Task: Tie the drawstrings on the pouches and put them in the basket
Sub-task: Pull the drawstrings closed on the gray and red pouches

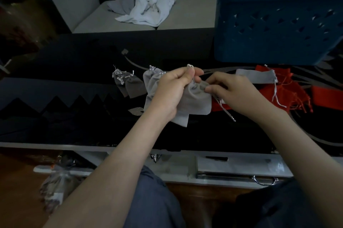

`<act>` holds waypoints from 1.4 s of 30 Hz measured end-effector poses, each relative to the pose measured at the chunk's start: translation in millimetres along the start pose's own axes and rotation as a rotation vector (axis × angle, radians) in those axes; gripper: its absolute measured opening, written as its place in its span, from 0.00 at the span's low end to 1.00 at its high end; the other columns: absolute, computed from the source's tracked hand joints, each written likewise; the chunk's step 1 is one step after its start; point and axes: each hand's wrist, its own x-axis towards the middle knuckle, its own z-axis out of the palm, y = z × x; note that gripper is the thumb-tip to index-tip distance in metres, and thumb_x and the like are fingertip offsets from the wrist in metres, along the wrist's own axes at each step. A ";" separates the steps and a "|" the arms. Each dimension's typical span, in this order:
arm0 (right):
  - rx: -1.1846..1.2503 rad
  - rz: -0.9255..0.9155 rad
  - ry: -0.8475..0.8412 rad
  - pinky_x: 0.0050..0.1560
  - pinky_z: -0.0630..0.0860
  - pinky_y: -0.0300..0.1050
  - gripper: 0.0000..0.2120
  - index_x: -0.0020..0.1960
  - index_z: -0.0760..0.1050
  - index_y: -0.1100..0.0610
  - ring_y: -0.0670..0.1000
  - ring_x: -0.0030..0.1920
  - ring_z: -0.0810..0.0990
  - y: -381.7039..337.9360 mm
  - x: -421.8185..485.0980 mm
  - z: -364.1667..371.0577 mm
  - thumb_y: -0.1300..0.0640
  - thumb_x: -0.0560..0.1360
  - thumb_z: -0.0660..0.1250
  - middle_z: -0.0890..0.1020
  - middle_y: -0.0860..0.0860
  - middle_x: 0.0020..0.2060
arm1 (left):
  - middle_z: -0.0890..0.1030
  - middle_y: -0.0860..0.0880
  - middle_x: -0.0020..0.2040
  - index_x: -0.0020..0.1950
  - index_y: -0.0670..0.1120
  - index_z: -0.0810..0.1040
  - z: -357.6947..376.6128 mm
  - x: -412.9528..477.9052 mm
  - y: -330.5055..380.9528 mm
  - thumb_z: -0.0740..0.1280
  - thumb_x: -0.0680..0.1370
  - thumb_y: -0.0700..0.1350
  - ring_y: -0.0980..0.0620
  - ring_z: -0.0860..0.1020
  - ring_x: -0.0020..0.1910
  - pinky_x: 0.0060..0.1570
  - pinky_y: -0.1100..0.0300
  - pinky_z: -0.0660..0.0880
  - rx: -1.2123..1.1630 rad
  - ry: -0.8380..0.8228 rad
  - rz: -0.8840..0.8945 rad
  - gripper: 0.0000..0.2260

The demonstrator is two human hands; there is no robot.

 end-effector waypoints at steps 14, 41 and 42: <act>0.411 0.291 0.051 0.32 0.66 0.29 0.15 0.35 0.73 0.59 0.39 0.27 0.70 2.3 -2.6 -10.4 0.53 0.79 0.63 0.75 0.49 0.30 | 0.80 0.55 0.30 0.45 0.42 0.79 3.1 -2.4 -3.6 0.65 0.79 0.42 0.64 0.78 0.34 0.39 0.75 0.72 0.295 0.047 0.059 0.06; 0.403 0.067 0.146 0.36 0.71 0.30 0.07 0.49 0.74 0.57 0.40 0.33 0.76 -10.2 -6.3 3.5 0.67 0.75 0.65 0.79 0.48 0.32 | 0.83 0.53 0.43 0.46 0.58 0.79 9.6 -13.0 -5.5 0.62 0.79 0.42 0.56 0.81 0.50 0.58 0.54 0.75 0.468 -0.150 0.177 0.11; 0.396 0.070 0.158 0.36 0.71 0.30 0.08 0.47 0.73 0.56 0.40 0.33 0.76 -9.9 -6.7 3.5 0.68 0.75 0.65 0.80 0.48 0.33 | 0.83 0.53 0.43 0.47 0.58 0.79 10.1 -13.9 -6.1 0.64 0.78 0.45 0.55 0.81 0.49 0.57 0.54 0.76 0.481 -0.158 0.178 0.09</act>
